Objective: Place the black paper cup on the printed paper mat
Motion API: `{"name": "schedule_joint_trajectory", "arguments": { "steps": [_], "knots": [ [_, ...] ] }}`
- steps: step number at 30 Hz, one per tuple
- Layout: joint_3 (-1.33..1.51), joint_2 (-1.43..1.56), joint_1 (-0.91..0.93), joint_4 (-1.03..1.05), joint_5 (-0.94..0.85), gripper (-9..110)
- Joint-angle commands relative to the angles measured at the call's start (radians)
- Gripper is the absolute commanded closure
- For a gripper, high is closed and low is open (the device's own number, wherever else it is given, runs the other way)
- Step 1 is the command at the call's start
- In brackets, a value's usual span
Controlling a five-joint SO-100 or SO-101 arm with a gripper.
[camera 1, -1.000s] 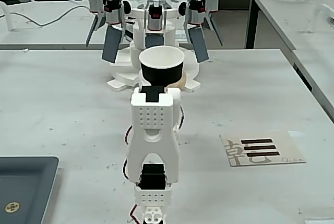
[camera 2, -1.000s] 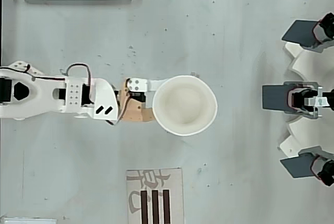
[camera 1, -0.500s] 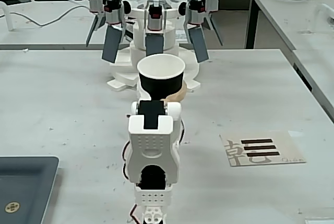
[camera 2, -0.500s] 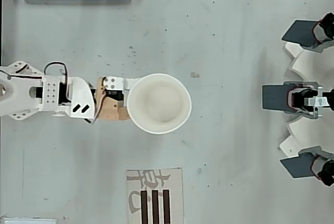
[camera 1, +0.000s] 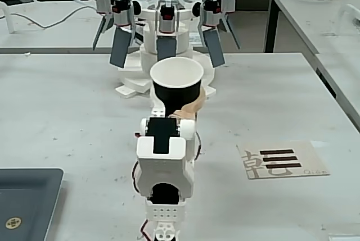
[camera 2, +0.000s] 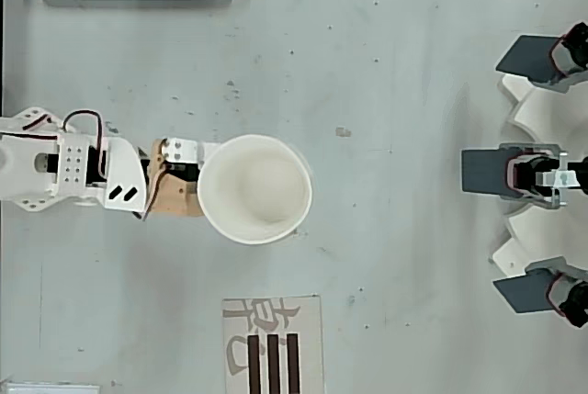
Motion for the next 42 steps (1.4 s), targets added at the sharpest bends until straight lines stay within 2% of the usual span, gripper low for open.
{"name": "schedule_joint_trajectory", "arguments": {
  "steps": [1, 13, 22, 33, 42],
  "knots": [
    [0.012, 0.029, 0.048, -0.031, -0.011, 93],
    [0.011, 0.023, 0.238, -0.038, 0.000, 92],
    [-0.060, -0.097, 0.410, -0.072, -0.008, 94],
    [-0.270, -0.321, 0.577, -0.071, 0.003, 95],
    [-0.469, -0.529, 0.627, -0.077, 0.005, 95]
  ]
}}
